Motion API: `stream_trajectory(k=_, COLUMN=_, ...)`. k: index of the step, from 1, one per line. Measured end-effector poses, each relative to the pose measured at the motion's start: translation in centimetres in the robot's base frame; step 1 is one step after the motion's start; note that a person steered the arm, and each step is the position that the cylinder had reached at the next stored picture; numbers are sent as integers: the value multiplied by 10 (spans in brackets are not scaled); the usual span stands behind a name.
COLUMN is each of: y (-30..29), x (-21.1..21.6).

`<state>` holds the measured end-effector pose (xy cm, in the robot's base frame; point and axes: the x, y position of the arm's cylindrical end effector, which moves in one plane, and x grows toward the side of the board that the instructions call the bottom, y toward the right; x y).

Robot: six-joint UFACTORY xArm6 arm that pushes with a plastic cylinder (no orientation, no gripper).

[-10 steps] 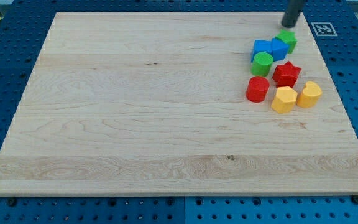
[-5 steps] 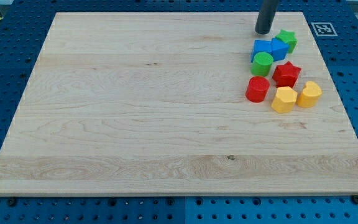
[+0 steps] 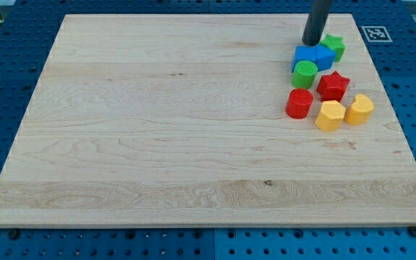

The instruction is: Slide the green hexagon closer to blue triangle

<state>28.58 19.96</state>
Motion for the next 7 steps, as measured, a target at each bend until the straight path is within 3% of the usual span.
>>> stream_trajectory(k=3, y=20, x=26)
stream_trajectory(k=4, y=20, x=13)
stream_trajectory(k=5, y=28, x=-26)
stream_trajectory(k=7, y=53, x=-18)
